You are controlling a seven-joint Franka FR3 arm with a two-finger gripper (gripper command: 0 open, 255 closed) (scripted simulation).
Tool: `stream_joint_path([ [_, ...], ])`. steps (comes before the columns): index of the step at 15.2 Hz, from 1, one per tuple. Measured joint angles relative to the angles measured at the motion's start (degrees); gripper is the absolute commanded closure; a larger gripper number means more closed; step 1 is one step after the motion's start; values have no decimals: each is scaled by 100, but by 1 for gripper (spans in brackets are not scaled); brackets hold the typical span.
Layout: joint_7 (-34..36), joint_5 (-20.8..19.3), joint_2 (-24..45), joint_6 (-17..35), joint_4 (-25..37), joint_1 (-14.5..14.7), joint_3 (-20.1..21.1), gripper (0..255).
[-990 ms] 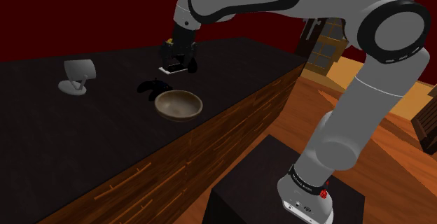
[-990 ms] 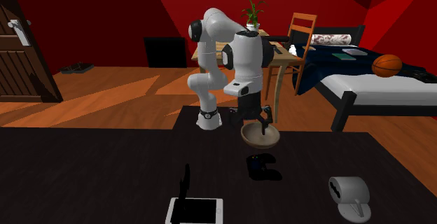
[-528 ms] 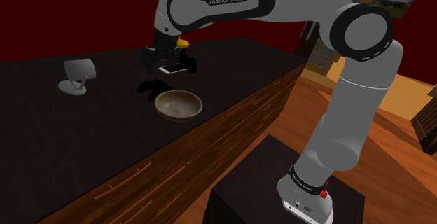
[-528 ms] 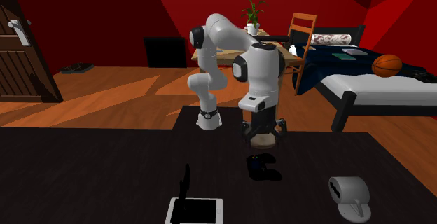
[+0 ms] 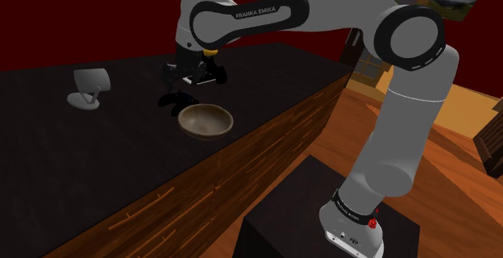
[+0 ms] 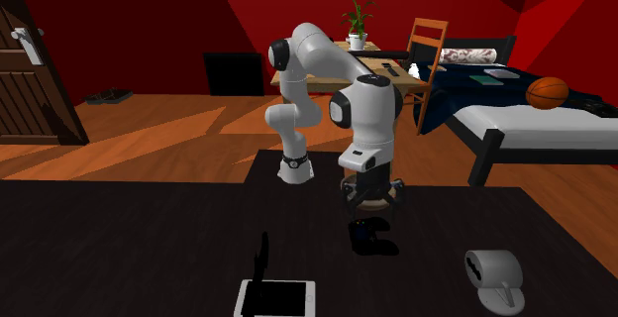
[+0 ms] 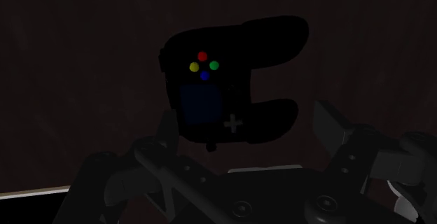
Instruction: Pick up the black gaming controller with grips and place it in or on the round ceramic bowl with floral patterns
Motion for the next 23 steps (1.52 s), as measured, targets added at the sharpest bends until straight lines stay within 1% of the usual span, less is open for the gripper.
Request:
stream_joint_path([
  [3, -1, -1, 4, 3, 2, -1, -1, 0],
  [4, -1, -1, 4, 3, 2, -1, -1, 255],
  [13, -1, -1, 4, 3, 2, -1, -1, 255],
  [14, -1, -1, 4, 3, 2, -1, -1, 0],
  [15, -1, -1, 4, 3, 1, -1, -1, 0],
  [16, -146, 121, 56, -75, 128, -65, -8, 0],
  [19, -955, 805, 295, -505, 695, -441, -55, 0],
  [20, -1132, 962, 370, -622, 847, -525, -59, 0],
  [23, -1290, 1092, 508, -598, 925, -582, -52, 0],
])
